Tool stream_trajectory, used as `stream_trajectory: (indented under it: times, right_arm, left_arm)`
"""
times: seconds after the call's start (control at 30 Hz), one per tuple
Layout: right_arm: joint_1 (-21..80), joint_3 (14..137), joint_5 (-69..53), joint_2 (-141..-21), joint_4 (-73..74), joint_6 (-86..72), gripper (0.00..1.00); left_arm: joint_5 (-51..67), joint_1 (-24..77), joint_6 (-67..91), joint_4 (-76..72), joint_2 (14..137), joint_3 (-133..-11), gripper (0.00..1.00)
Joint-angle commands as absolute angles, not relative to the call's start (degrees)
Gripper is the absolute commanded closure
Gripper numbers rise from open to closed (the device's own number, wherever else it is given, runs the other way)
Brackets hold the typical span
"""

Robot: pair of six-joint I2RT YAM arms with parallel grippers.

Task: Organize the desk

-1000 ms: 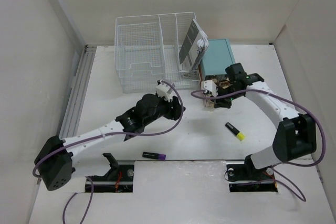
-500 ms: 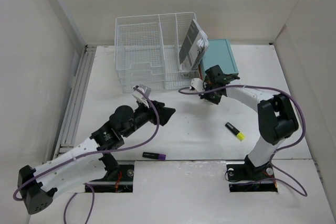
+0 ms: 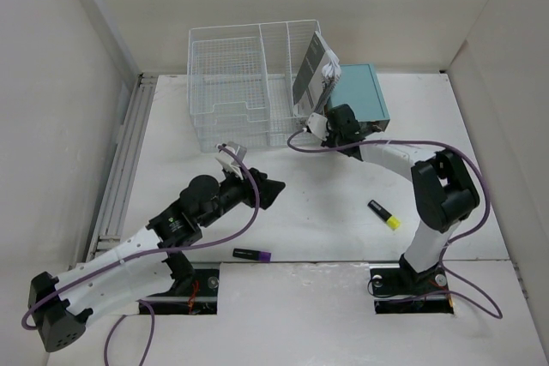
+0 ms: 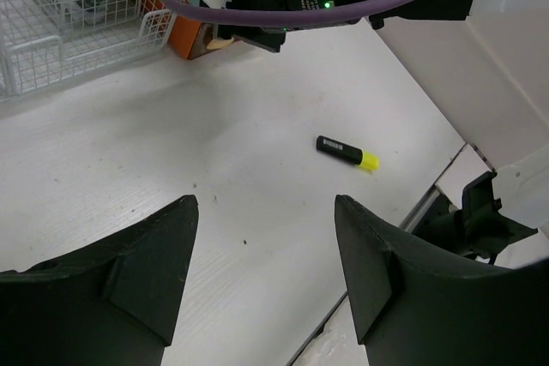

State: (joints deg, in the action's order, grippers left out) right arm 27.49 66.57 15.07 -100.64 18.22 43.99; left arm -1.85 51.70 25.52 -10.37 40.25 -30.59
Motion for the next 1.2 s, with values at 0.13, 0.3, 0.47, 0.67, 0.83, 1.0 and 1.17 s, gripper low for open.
stream_trajectory:
  times: [0.13, 0.3, 0.47, 0.67, 0.83, 1.0, 1.17]
  right_arm:
    - [28.56, 63.9, 25.92, -101.6, 6.52, 46.23, 0.92]
    - [28.56, 62.31, 26.82, -99.41, 4.38, 47.72, 0.9]
    - [28.4, 60.21, 7.34, -86.62, 15.12, 47.91, 0.97]
    - [14.79, 56.07, -2.18, -70.42, 5.19, 21.88, 1.0]
    - [-0.13, 61.95, -23.64, -73.2, 14.03, 7.4, 0.81]
    - [-6.68, 60.21, -42.43, -78.74, 15.64, 1.59, 0.21]
    - [-8.34, 59.59, -47.96, -84.54, 21.17, 1.85, 0.77]
  left_arm:
    - [-1.67, 52.03, 26.02, -11.87, 39.11, -29.44, 0.38]
    - [-1.14, 52.03, 26.54, -12.39, 39.11, -29.44, 0.38]
    - [-0.44, 52.03, 26.54, -12.39, 38.58, -28.92, 0.38]
    - [-1.31, 52.03, 27.77, -11.52, 42.62, -28.3, 0.38]
    - [-3.87, 52.56, 28.3, -9.4, 43.95, -29.53, 0.38]
    - [-4.39, 53.09, 28.83, -8.09, 41.49, -29.0, 0.38]
    - [-4.39, 53.09, 29.35, -7.56, 40.34, -29.0, 0.38]
